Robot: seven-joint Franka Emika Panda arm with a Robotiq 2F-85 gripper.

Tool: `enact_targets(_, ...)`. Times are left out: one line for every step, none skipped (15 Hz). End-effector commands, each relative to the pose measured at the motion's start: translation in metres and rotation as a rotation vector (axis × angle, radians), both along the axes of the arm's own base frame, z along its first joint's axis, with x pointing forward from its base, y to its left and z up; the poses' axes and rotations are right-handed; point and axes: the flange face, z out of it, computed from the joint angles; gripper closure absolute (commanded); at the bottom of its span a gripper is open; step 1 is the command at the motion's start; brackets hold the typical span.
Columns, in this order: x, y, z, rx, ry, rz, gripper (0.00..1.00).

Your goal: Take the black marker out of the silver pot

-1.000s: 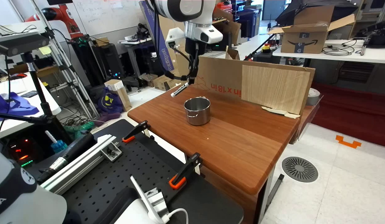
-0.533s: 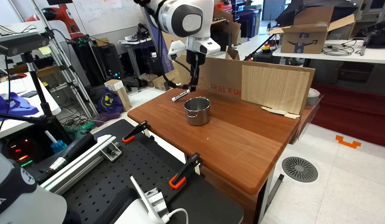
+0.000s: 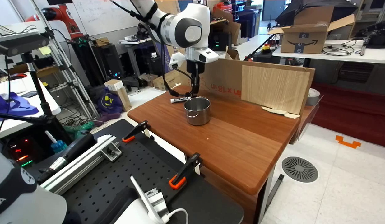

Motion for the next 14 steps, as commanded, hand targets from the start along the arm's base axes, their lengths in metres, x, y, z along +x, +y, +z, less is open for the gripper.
enact_targets(0.008, 0.002, -0.006, -0.048, -0.001, 0.007, 0.95)
enact_targets(0.008, 0.002, -0.005, -0.052, 0.004, 0.007, 0.56)
enact_targets(0.007, 0.002, -0.005, -0.054, 0.002, 0.007, 0.54)
enact_targets(0.007, 0.001, -0.006, -0.057, 0.002, 0.009, 0.48)
enact_targets(0.007, 0.001, -0.007, -0.058, 0.003, 0.011, 0.40)
enact_targets(0.007, 0.000, -0.006, -0.056, 0.005, 0.011, 0.34)
enact_targets(0.007, 0.000, -0.005, -0.055, 0.004, 0.011, 0.27)
enact_targets(0.007, 0.000, -0.004, -0.052, 0.002, 0.012, 0.19)
enact_targets(0.007, 0.000, -0.003, -0.049, 0.002, 0.013, 0.12)
enact_targets(0.007, -0.001, 0.001, -0.050, -0.002, 0.012, 0.04)
enact_targets(0.007, -0.001, 0.004, -0.047, -0.004, 0.010, 0.01)
enact_targets(0.007, -0.001, 0.009, -0.036, -0.007, 0.015, 0.00)
enact_targets(0.006, -0.002, 0.014, -0.033, -0.014, 0.017, 0.00)
enact_targets(0.004, -0.002, 0.021, -0.026, -0.020, 0.022, 0.00)
